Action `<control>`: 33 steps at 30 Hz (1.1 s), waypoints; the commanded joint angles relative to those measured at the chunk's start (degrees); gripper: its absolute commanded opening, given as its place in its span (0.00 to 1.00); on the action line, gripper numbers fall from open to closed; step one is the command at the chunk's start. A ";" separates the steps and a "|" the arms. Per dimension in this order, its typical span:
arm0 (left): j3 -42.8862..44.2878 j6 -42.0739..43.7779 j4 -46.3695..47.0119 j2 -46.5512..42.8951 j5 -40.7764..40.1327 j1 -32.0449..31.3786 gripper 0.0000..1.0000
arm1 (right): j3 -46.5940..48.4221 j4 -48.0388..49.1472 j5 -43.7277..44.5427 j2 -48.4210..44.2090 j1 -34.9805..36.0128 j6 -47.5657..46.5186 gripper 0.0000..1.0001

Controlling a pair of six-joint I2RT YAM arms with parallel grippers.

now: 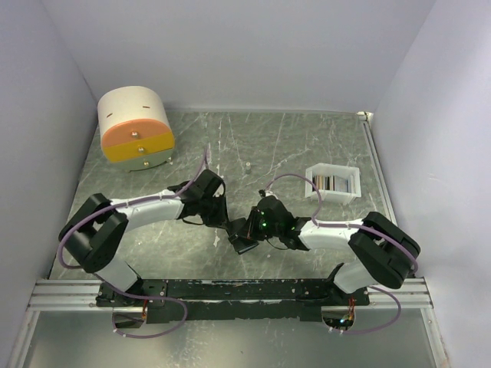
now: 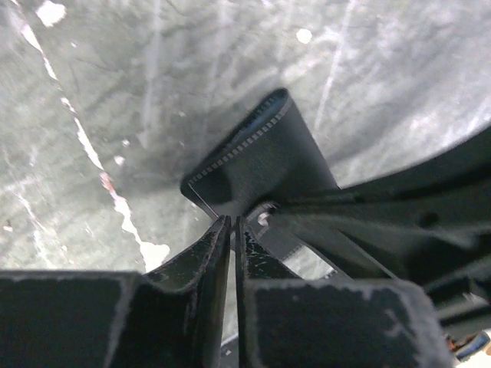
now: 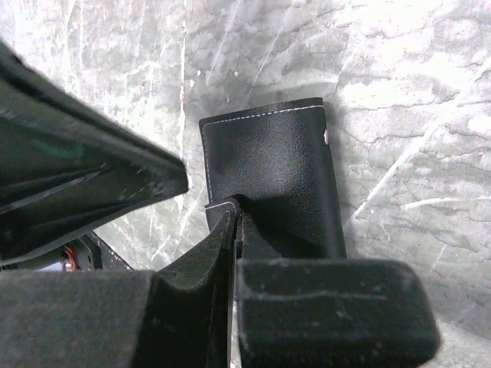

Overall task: Put the credit cards into the card holder
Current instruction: Close the card holder at the center of the board.

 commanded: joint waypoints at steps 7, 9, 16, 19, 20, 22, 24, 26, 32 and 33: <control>-5.73 -2.59 8.57 -5.41 9.76 -1.05 0.07 | -2.36 -10.56 5.57 4.21 -1.49 -1.81 0.00; -6.28 -2.57 10.55 -4.38 10.67 -1.08 0.07 | -2.50 -10.44 5.51 4.53 -1.59 -1.72 0.00; -5.62 -1.86 13.26 -0.80 11.45 -1.12 0.07 | -3.47 -10.52 4.82 4.39 -2.18 -1.24 0.00; -4.66 -1.61 12.70 0.91 11.02 -1.13 0.07 | -3.41 -10.74 4.69 4.40 -2.18 -1.18 0.00; -4.60 -1.60 12.80 1.46 11.07 -1.09 0.07 | -3.40 -10.79 4.70 4.51 -2.15 -1.19 0.00; -5.05 -2.13 12.84 2.18 10.69 -1.13 0.07 | -3.35 -10.71 4.69 4.85 -2.19 -1.20 0.00; -4.87 -2.45 10.72 2.86 8.80 -1.12 0.07 | -3.39 -10.60 4.61 5.31 -2.13 -1.15 0.00; -4.57 -2.40 8.15 3.28 6.72 -1.07 0.07 | -3.57 -10.49 4.49 5.94 -2.21 -1.15 0.00; -3.13 -2.62 3.71 3.22 3.46 -1.09 0.07 | -3.31 -10.82 4.54 6.57 -2.13 -1.49 0.00; -2.93 -2.53 3.35 3.10 3.25 -1.09 0.07 | -2.98 -10.53 4.23 5.95 -2.12 -2.25 0.00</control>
